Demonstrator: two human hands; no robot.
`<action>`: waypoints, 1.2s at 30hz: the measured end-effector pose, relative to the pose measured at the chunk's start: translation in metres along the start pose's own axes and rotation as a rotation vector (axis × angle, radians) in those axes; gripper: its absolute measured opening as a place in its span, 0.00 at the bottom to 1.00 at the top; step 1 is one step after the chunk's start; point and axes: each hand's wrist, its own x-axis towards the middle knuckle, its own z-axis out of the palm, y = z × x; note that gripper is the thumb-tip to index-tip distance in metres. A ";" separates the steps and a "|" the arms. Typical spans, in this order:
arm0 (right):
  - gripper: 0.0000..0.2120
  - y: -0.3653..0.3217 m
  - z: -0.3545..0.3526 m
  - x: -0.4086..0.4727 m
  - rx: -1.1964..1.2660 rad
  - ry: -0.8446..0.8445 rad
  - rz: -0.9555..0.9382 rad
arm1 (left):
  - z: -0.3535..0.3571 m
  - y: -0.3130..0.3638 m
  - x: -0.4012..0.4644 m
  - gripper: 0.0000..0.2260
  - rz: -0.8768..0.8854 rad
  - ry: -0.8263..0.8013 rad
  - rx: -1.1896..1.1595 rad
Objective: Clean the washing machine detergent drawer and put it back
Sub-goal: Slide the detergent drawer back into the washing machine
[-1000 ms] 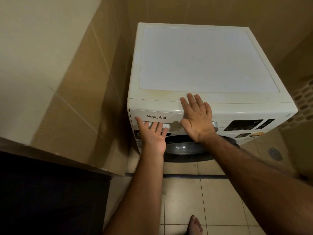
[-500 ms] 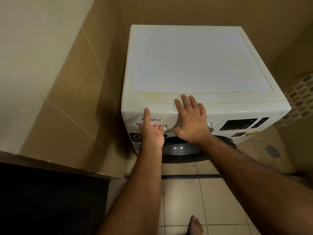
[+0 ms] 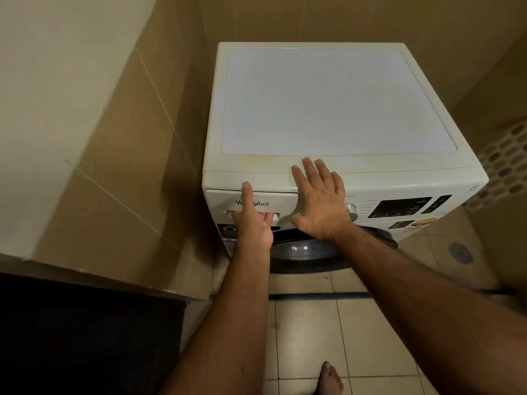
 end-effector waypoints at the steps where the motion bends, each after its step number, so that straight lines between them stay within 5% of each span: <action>1: 0.52 0.000 0.000 0.000 0.001 0.000 0.000 | -0.001 -0.001 0.001 0.32 0.000 0.008 0.012; 7: 0.53 0.004 0.001 0.004 0.008 -0.035 -0.002 | -0.017 -0.010 -0.005 0.39 0.004 -0.010 -0.049; 17: 0.43 0.006 -0.039 0.009 0.118 -0.299 0.004 | -0.052 -0.023 -0.045 0.35 -0.039 0.054 -0.203; 29: 0.39 -0.004 -0.058 -0.002 0.049 -0.364 0.001 | -0.099 -0.038 -0.086 0.45 -0.064 0.054 -0.178; 36: 0.40 -0.006 -0.057 -0.011 0.051 -0.378 0.009 | -0.097 -0.037 -0.085 0.37 -0.074 0.041 -0.167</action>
